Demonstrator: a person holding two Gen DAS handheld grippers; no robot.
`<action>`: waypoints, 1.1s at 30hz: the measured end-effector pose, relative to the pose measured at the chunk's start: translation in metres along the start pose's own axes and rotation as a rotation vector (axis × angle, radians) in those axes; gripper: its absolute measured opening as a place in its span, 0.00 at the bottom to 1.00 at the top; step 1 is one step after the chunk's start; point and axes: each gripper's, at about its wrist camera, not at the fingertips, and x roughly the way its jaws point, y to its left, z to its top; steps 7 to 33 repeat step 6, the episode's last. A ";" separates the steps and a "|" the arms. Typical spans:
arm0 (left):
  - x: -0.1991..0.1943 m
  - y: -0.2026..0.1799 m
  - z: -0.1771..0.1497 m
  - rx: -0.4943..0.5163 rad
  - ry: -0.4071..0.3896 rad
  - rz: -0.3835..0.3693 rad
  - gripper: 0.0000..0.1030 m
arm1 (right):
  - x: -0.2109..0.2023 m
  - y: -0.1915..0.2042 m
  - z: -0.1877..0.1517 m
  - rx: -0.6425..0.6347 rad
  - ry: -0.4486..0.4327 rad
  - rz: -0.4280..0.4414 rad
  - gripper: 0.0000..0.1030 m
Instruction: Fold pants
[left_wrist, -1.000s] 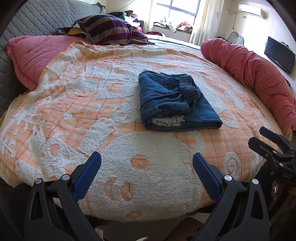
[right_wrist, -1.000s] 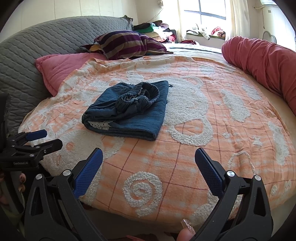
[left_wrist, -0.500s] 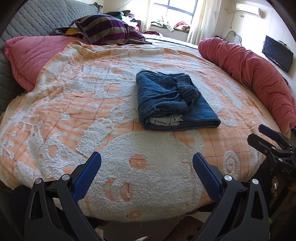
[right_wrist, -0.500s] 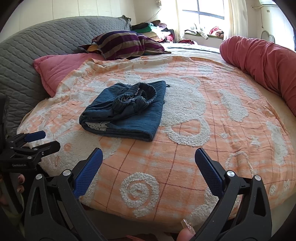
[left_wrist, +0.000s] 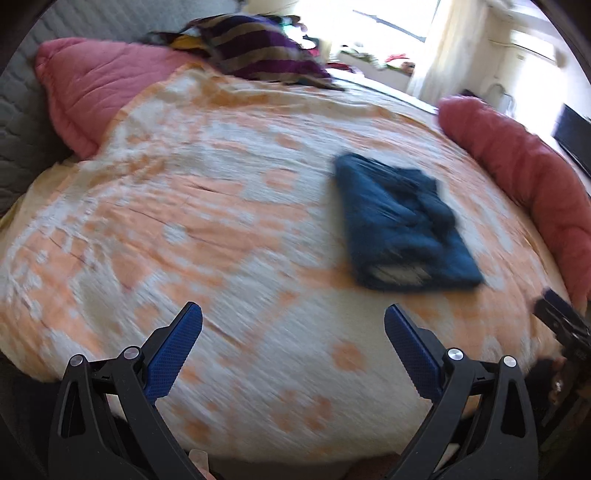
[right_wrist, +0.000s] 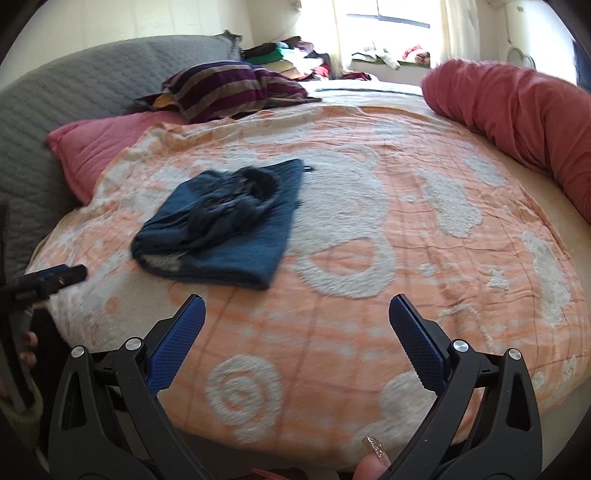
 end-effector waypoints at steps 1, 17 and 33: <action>0.008 0.010 0.011 -0.016 0.012 0.007 0.96 | 0.003 -0.011 0.005 0.022 -0.001 -0.010 0.91; 0.061 0.094 0.078 -0.132 0.051 0.226 0.96 | 0.022 -0.115 0.047 0.170 -0.008 -0.181 0.91; 0.061 0.094 0.078 -0.132 0.051 0.226 0.96 | 0.022 -0.115 0.047 0.170 -0.008 -0.181 0.91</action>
